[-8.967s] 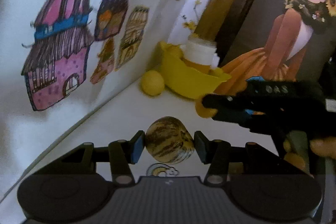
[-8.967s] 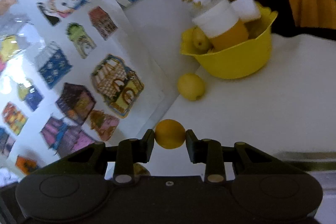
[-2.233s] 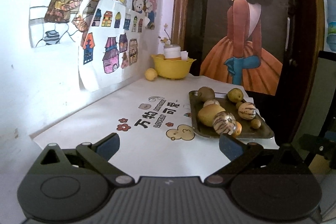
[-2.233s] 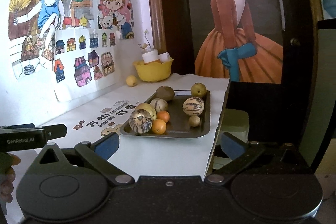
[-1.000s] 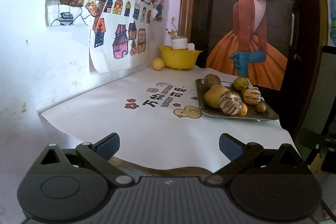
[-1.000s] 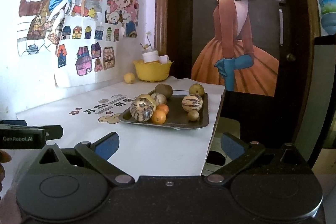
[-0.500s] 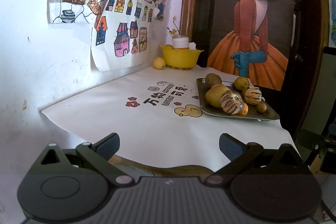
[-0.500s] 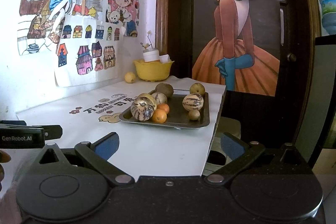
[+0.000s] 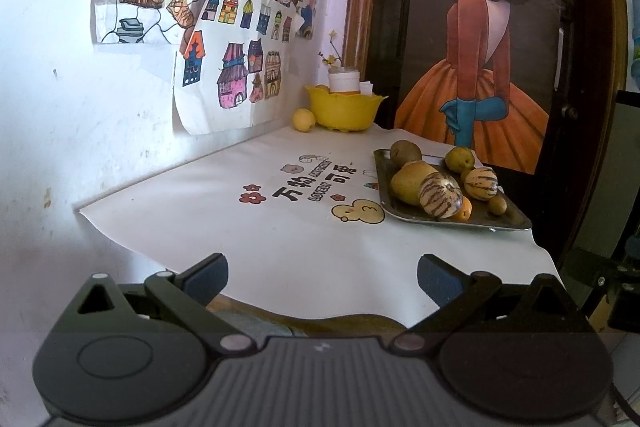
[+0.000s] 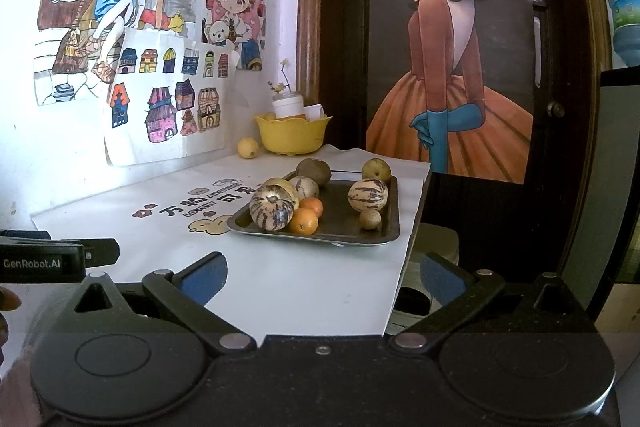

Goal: Organize fruits

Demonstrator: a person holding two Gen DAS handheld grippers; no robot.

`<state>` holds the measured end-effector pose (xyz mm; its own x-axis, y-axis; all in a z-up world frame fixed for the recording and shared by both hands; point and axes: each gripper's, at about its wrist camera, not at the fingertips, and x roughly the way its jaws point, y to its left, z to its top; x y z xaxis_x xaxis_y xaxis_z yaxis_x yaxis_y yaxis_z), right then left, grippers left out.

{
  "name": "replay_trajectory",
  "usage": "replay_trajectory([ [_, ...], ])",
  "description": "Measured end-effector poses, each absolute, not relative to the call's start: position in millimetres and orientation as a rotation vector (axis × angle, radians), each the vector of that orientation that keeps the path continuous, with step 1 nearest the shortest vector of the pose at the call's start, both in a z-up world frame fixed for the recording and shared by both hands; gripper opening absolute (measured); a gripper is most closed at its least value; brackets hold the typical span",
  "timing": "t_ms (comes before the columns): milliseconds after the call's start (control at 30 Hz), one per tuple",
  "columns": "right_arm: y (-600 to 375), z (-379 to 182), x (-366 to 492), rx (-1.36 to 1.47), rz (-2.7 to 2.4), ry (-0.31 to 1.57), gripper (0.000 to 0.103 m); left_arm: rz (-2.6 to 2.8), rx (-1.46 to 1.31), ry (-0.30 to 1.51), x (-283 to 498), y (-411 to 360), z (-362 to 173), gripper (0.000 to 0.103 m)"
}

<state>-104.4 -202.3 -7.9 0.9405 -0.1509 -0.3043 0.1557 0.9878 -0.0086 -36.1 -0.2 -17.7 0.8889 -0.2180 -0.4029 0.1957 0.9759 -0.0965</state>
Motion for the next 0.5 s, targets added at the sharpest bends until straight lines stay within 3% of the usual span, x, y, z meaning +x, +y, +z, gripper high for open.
replay_trajectory([
  [500, -201.1, -7.8, -103.8, 0.016, -0.158, 0.310, 0.102, -0.182, -0.075, 0.482, -31.6, -0.6, -20.9, 0.103],
])
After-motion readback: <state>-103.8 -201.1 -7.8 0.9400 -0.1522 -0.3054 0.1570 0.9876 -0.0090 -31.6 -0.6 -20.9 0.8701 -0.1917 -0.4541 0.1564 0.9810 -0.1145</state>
